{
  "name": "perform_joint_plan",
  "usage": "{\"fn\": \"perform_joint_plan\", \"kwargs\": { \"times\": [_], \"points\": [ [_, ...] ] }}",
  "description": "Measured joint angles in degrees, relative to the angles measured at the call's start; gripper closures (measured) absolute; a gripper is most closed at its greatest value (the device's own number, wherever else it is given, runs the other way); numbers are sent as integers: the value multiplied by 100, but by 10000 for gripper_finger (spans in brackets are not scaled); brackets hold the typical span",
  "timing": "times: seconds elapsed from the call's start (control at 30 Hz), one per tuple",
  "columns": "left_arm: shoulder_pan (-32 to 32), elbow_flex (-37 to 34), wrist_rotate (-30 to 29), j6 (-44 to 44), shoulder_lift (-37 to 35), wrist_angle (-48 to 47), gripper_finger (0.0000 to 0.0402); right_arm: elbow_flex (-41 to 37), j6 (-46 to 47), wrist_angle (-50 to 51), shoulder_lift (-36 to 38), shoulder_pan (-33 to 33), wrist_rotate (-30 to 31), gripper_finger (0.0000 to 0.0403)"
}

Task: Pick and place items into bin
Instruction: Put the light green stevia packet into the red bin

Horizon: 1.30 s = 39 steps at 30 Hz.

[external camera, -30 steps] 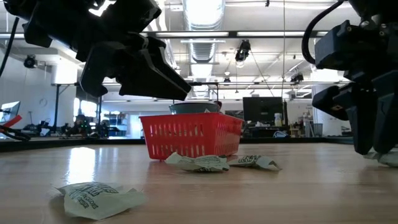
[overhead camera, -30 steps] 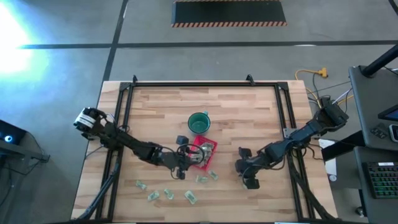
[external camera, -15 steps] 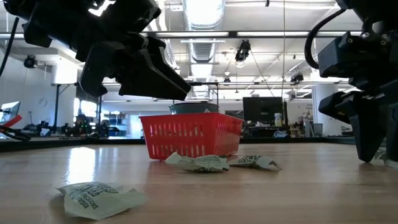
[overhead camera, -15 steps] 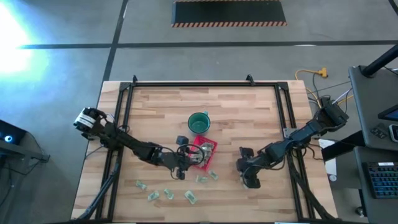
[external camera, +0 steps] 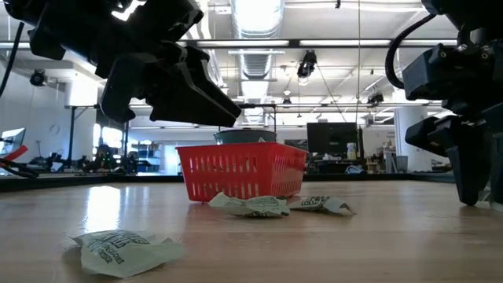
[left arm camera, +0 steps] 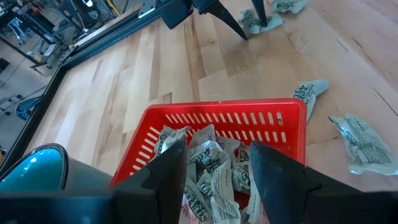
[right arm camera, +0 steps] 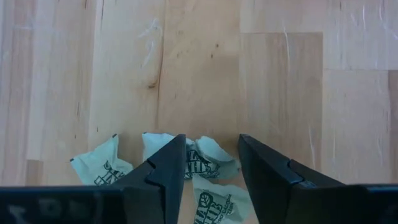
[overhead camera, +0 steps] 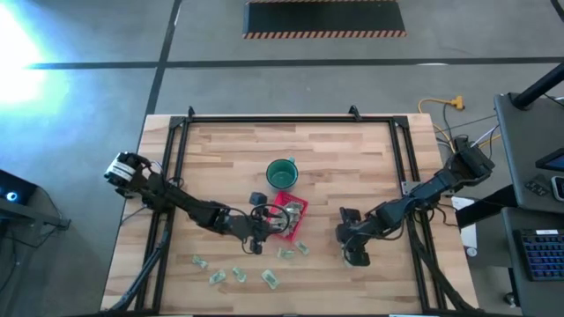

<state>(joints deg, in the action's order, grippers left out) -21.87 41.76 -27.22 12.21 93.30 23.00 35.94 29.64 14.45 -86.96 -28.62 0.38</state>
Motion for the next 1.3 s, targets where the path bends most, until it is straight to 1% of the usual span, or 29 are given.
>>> {"fn": "perform_joint_plan", "kwargs": {
  "times": [0.3,0.43,0.6,0.8,0.9,1.03,1.13,1.2,1.3],
  "points": [
    [0,-7,0,0,0,0,241,-11,-175,41,0,2,6,355],
    [0,-7,0,0,0,0,241,-5,-360,38,-2,0,27,385],
    [0,-7,0,1,0,1,241,67,-724,26,-19,-4,140,394],
    [0,-7,0,2,0,2,241,366,-1412,-7,-22,0,578,394],
    [0,-11,0,1,0,1,241,596,-1978,-25,-20,0,975,394],
    [-27,-13,-2,2,0,1,241,881,-2893,-288,-20,1,1924,394],
    [-68,-13,-2,3,0,1,241,945,-3689,-1042,-20,23,2699,394],
    [-93,-13,0,7,0,0,241,941,-4211,-1690,-20,69,3090,394],
    [-145,-13,-1,7,0,-6,241,920,-4729,-2467,-20,257,3216,394]
  ]
}}
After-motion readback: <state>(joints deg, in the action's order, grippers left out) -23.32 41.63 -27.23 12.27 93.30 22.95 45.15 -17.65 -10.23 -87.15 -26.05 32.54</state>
